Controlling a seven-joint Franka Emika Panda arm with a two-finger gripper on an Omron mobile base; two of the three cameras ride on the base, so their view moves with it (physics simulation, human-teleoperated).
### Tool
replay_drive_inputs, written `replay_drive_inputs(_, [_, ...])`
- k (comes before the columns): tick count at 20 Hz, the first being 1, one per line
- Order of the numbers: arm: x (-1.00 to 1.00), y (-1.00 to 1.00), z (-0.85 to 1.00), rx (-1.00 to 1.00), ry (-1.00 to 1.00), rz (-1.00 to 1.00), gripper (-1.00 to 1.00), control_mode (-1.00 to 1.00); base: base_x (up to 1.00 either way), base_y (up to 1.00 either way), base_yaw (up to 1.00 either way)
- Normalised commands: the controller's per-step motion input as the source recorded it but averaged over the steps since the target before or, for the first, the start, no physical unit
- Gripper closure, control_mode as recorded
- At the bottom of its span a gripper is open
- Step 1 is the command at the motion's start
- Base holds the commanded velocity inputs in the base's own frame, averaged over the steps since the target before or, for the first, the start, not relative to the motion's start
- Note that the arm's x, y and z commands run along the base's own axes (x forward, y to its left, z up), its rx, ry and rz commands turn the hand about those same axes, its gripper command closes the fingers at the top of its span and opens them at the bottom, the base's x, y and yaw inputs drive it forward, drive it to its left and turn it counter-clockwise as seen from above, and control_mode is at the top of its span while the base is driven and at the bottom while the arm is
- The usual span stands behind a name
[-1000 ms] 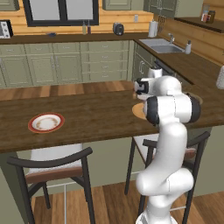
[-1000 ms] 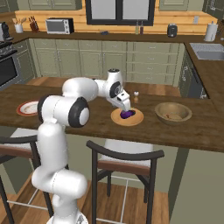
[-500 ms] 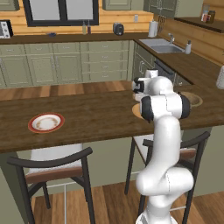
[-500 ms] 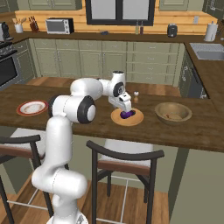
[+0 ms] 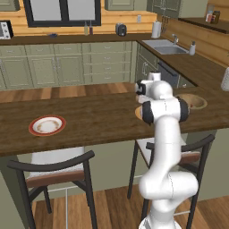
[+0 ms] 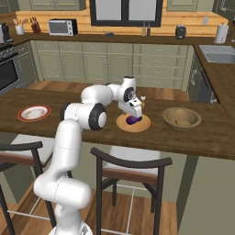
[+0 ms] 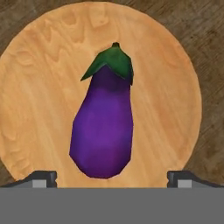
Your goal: Pick the chicken drumstick and eggplant from their plates and place them in the bowl. Then put the bowl in the fridge.
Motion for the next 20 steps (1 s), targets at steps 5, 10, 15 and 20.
replay_drive_inputs(5, [0.26,-0.02,-0.25,0.00,0.00,0.02,-1.00,-1.00,0.00,0.00,0.00])
replay_drive_inputs(10, [-0.19,-0.03,-0.39,0.00,0.00,0.01,-1.00,-1.00,0.00,0.00,0.00])
replay_drive_inputs(15, [0.00,0.00,-0.58,0.00,0.00,0.05,1.00,-1.00,0.00,0.00,0.00])
replay_drive_inputs(20, [-0.33,-0.04,-0.23,0.00,-0.13,0.05,1.00,-1.00,0.00,0.00,0.00])
